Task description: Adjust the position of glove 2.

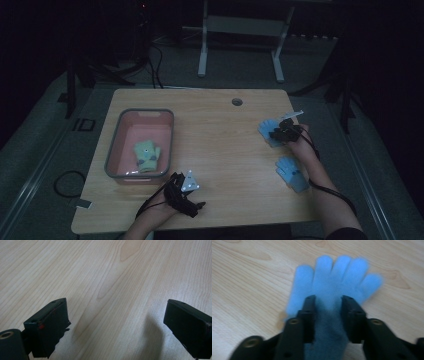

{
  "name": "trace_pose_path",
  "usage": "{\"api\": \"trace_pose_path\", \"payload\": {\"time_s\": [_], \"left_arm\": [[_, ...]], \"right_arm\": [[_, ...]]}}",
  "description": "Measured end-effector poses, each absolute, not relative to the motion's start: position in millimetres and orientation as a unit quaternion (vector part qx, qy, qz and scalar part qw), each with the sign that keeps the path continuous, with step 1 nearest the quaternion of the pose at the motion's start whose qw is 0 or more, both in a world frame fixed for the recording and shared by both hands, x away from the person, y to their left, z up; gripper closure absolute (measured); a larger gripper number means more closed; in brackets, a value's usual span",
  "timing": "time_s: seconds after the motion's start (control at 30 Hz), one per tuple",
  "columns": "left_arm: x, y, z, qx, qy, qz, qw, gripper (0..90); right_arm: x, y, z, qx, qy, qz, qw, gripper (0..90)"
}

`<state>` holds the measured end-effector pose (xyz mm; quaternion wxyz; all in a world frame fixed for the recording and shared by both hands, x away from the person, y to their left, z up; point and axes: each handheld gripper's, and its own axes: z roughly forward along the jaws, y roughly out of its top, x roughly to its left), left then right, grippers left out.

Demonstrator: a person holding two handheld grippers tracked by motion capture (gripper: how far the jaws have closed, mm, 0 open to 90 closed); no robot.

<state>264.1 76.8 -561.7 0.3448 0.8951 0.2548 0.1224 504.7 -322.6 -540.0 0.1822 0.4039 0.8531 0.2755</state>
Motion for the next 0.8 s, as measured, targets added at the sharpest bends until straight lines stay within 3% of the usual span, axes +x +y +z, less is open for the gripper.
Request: {"api": "trace_pose_path", "payload": {"time_s": [0.07,0.3,0.8], "left_arm": [[263.4,76.3,-562.1,0.897,0.251,0.121,0.344,6.3],[263.1,74.4,-564.7,0.904,0.242,0.122,0.332,6.4],[263.3,75.2,-564.4,0.901,0.245,0.121,0.337,6.4]], "right_arm": [[503.7,-320.4,-539.6,0.411,0.851,0.275,0.175,78.4],[502.6,-317.2,-533.0,0.439,0.840,0.277,0.159,85.2],[451.8,-282.1,-460.5,0.423,0.822,0.341,0.171,86.2]]}}
